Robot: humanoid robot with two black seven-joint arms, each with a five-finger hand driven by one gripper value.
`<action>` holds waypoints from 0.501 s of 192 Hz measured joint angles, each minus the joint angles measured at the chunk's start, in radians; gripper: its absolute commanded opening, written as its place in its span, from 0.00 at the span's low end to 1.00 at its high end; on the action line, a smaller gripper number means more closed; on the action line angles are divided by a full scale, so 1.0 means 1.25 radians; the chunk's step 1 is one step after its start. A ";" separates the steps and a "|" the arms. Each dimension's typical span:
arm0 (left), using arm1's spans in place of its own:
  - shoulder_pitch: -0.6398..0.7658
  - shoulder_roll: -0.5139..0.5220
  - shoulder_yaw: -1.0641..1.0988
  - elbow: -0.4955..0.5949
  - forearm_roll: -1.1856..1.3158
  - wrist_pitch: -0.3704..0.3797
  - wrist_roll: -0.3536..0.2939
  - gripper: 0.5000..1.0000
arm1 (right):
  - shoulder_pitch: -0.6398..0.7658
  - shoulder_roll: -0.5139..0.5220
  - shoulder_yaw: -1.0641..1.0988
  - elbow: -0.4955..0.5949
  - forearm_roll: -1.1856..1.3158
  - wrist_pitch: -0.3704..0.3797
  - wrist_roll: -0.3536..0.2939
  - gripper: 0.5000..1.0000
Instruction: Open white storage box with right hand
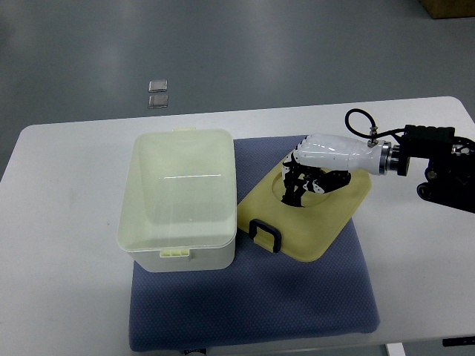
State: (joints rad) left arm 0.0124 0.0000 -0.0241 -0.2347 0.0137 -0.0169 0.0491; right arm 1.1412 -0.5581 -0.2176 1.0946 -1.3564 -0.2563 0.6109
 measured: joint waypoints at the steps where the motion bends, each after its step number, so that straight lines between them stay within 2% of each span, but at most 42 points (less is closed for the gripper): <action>1: 0.000 0.000 0.000 0.000 0.000 0.000 0.000 1.00 | -0.001 0.001 0.000 0.000 0.000 0.000 0.000 0.00; 15: 0.000 0.000 0.000 0.000 0.000 0.000 0.000 1.00 | -0.010 0.007 0.000 -0.005 -0.001 -0.001 0.000 0.00; 17: 0.000 0.000 0.000 0.000 0.000 0.000 0.000 1.00 | -0.011 0.007 0.000 -0.006 -0.001 -0.001 0.000 0.03; 18: 0.000 0.000 0.000 0.000 0.000 0.000 0.000 1.00 | -0.012 0.007 0.000 -0.006 -0.001 -0.002 0.000 0.10; 19: 0.000 0.000 0.000 0.000 0.000 0.000 0.000 1.00 | -0.012 0.008 0.000 -0.006 -0.001 -0.002 0.000 0.10; 20: 0.000 0.000 0.000 0.000 0.000 0.000 0.000 1.00 | -0.013 0.008 0.000 -0.007 -0.001 -0.002 0.000 0.19; 21: 0.000 0.000 0.000 0.000 0.000 0.000 0.000 1.00 | -0.013 0.008 0.000 -0.007 -0.001 -0.002 0.000 0.19; 22: 0.000 0.000 0.000 0.000 0.000 0.000 0.000 1.00 | -0.014 0.008 0.000 -0.007 -0.001 -0.003 0.000 0.30; 24: 0.000 0.000 0.000 0.000 0.000 0.000 0.000 1.00 | -0.015 0.008 0.000 -0.008 -0.001 -0.004 0.000 0.30; 25: 0.000 0.000 0.000 0.000 0.000 0.000 0.000 1.00 | -0.016 0.008 0.000 -0.008 -0.001 -0.004 0.000 0.43; 26: 0.000 0.000 0.000 0.000 0.000 0.000 0.000 1.00 | -0.016 0.008 0.000 -0.008 -0.001 -0.004 0.000 0.43; 27: 0.000 0.000 0.000 0.000 0.000 0.000 0.000 1.00 | -0.017 0.009 0.000 -0.008 -0.001 -0.005 0.000 0.58; 28: 0.000 0.000 0.000 0.000 0.000 0.000 0.000 1.00 | -0.018 0.009 0.000 -0.009 -0.001 -0.005 0.000 0.58; 29: 0.000 0.000 0.000 0.000 0.000 0.000 0.000 1.00 | -0.018 0.009 0.000 -0.009 -0.001 -0.006 0.000 0.69; 30: 0.000 0.000 0.000 0.000 0.000 0.000 0.000 1.00 | -0.019 0.009 0.000 -0.009 -0.001 -0.006 0.000 0.69; 31: 0.000 0.000 0.000 0.000 0.000 0.000 0.000 1.00 | -0.019 0.009 0.000 -0.009 -0.001 -0.007 0.000 0.77; 32: 0.000 0.000 0.000 0.000 0.000 0.000 0.000 1.00 | -0.020 0.009 0.000 -0.009 -0.001 -0.007 0.000 0.77; 33: 0.000 0.000 0.000 0.000 0.000 0.000 0.000 1.00 | -0.020 0.009 0.000 -0.009 -0.001 -0.008 0.000 0.83; 96: 0.000 0.000 0.003 -0.001 0.000 0.000 0.000 1.00 | -0.033 -0.001 0.006 -0.019 0.004 -0.011 0.000 0.86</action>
State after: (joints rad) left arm 0.0123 0.0000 -0.0204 -0.2357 0.0137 -0.0169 0.0491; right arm 1.1003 -0.5597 -0.2107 1.0709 -1.3513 -0.2700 0.6109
